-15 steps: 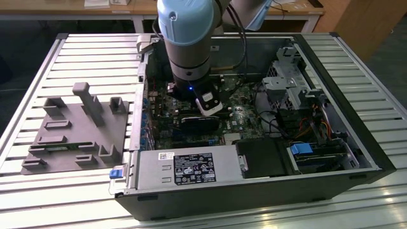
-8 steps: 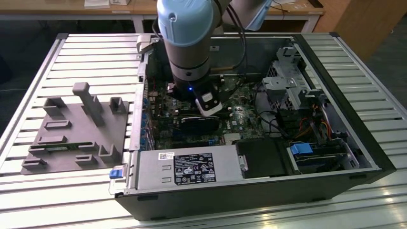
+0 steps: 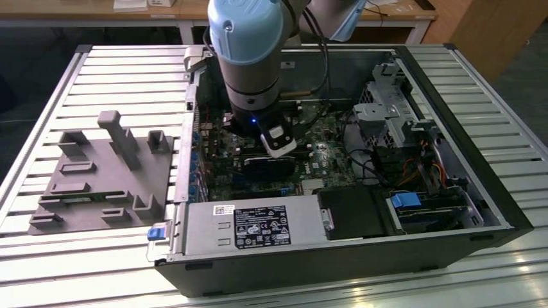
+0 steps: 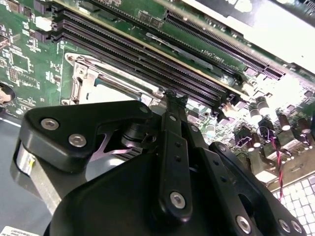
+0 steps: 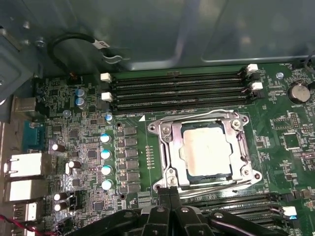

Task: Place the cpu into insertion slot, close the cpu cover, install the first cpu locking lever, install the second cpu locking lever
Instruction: 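Install the second cpu locking lever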

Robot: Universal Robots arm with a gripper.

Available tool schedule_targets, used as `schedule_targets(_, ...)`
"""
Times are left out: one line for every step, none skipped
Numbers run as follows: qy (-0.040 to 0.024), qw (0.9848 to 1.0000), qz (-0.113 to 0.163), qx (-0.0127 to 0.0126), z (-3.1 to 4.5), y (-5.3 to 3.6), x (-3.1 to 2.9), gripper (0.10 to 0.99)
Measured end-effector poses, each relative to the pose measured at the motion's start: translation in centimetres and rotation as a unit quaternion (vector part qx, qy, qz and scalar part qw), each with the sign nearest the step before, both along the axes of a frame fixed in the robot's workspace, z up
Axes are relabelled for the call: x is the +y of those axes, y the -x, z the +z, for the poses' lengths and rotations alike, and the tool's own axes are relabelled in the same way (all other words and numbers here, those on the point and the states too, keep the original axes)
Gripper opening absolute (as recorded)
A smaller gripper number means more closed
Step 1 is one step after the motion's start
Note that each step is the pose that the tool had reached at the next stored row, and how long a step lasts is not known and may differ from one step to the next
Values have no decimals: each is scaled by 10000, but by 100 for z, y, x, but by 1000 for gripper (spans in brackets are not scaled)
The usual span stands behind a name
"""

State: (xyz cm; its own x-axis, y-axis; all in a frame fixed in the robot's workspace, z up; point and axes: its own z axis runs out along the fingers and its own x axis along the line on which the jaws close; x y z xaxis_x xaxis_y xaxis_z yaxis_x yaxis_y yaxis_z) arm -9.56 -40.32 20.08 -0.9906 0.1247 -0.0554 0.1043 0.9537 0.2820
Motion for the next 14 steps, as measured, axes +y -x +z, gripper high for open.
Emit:
schedule_targets(0, 10000, 0, 0, -3, 1, 5, 106)
schedule_targets(-1, 10000, 0, 0, -6, 2, 10, 106)
schedule_targets(-1, 10000, 0, -1, -10, 3, 14, 106)
schedule_targets(-1, 10000, 0, -1, -15, 4, 18, 106)
schedule_targets(0, 10000, 0, 0, -19, 6, 21, 106)
schedule_targets(-1, 10000, 0, 0, -25, 9, 23, 106)
schedule_targets(0, 10000, 0, 0, -30, 13, 24, 106)
schedule_targets(0, 10000, 0, 0, -36, 16, 24, 106)
schedule_targets(0, 10000, 0, 0, -42, 19, 25, 106)
schedule_targets(-1, 10000, 0, 0, -47, 22, 26, 106)
schedule_targets(0, 10000, 0, 0, -51, 25, 28, 106)
schedule_targets(0, 10000, 0, 0, -55, 29, 30, 106)
schedule_targets(0, 10000, 0, 0, -59, 33, 33, 106)
schedule_targets(0, 10000, 0, 0, -63, 36, 37, 106)
